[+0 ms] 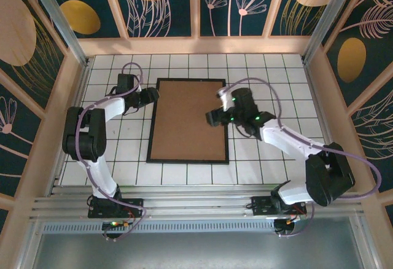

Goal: Put the photo into the frame

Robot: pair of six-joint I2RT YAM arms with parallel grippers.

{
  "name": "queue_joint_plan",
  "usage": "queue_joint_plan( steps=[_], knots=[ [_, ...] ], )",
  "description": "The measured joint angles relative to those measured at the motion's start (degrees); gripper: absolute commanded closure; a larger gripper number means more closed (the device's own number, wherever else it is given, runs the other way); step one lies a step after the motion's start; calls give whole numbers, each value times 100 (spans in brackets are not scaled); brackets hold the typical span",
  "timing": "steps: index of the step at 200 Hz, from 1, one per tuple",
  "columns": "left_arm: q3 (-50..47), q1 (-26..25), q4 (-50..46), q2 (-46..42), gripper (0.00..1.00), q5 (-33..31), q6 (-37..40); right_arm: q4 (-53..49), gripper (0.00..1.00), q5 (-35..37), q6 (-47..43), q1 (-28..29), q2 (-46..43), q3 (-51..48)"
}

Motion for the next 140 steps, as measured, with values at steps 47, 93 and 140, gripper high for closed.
queue_joint_plan(
  steps=[47,93,140],
  knots=[
    [-35,2,-85,-52,47,-46,109,243,29,-522,1335,-1298,658,-52],
    [302,-4,-407,428,52,-37,409,210,32,-887,1655,-1320,1338,57],
    [627,-48,-599,883,60,-22,605,210,33,-962,1692,-1320,1353,63]
  ],
)
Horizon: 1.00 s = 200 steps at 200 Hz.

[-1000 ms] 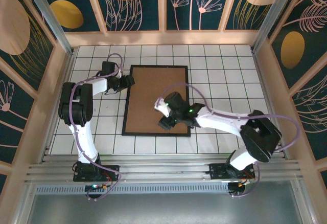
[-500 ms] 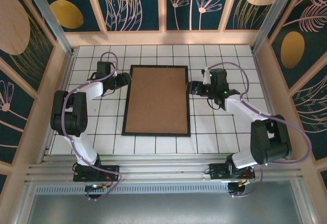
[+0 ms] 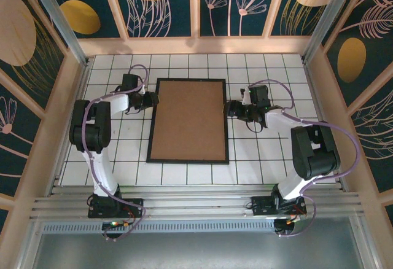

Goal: Put the photo into the frame

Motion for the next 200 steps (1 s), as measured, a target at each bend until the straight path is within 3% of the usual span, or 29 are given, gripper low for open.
queue_joint_plan(
  steps=[28,116,200],
  knots=[
    [114,-13,-85,111,61,31,61,2,33,-20,-2,0,17,0],
    [146,-63,-17,186,76,87,125,33,39,-428,70,-20,662,48],
    [-763,-140,435,-372,80,107,15,-26,42,-697,201,127,415,-407]
  ],
)
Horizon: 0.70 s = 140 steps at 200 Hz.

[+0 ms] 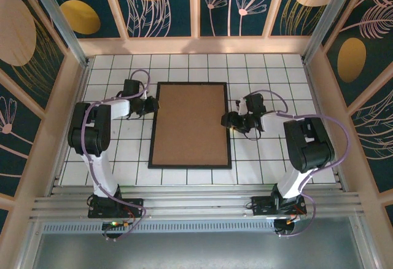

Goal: Put the photo into the frame

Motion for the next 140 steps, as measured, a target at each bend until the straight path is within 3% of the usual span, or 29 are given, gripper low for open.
queue_joint_plan(
  steps=[61,140],
  knots=[
    [-144,-42,0,-116,80,-20,0,-393,39,308,-122,-396,-127,603],
    [-129,-44,-22,-116,79,-22,2,-807,47,238,-575,-706,1480,2352]
  ],
)
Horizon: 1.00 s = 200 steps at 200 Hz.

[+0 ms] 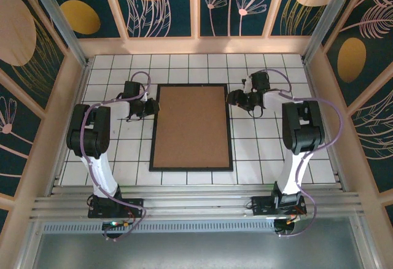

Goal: Put the photo into the frame

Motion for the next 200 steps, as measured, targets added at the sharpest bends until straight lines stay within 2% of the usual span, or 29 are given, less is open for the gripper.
queue_joint_plan(
  steps=[48,120,200],
  knots=[
    [7,0,-15,0,78,0,0,-455,55,-179,-284,-129,549,710],
    [7,0,-15,0,79,4,0,-634,60,-675,-378,-133,1025,1132],
    [7,0,-17,0,79,7,0,-636,68,-844,-361,-166,1377,1561]
  ],
)
